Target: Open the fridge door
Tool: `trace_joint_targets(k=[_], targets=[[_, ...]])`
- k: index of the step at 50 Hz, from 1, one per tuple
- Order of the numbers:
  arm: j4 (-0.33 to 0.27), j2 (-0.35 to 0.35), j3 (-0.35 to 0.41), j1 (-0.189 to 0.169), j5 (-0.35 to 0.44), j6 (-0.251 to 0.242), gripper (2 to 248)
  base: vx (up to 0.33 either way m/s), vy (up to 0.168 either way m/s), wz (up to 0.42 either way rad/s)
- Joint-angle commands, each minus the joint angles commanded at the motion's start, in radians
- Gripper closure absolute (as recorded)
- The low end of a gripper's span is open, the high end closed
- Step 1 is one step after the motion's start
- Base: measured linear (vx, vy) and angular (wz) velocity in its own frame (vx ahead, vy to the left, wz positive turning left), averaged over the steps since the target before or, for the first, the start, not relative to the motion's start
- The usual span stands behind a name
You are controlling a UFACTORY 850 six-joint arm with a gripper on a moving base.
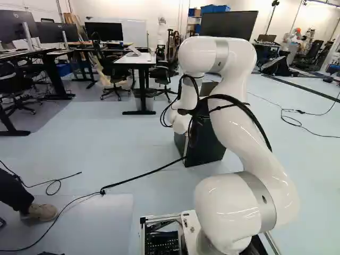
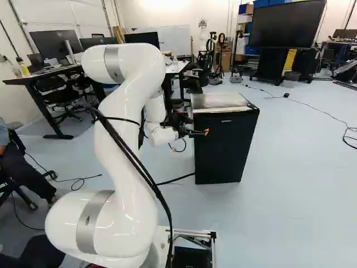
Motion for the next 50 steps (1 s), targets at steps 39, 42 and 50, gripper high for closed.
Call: trace_joint_targets(k=[39,42,50], targets=[[0.000,0.123,0.206,-0.028,0.000,0.000,3,0.000,-0.002,-0.006],[0.000,0.132,0.222,-0.030,0.000,0.000,3,0.000,0.000,0.000],[0.005,0.157,0.262,-0.035,0.000,0.000,3,0.000,0.000,0.000]])
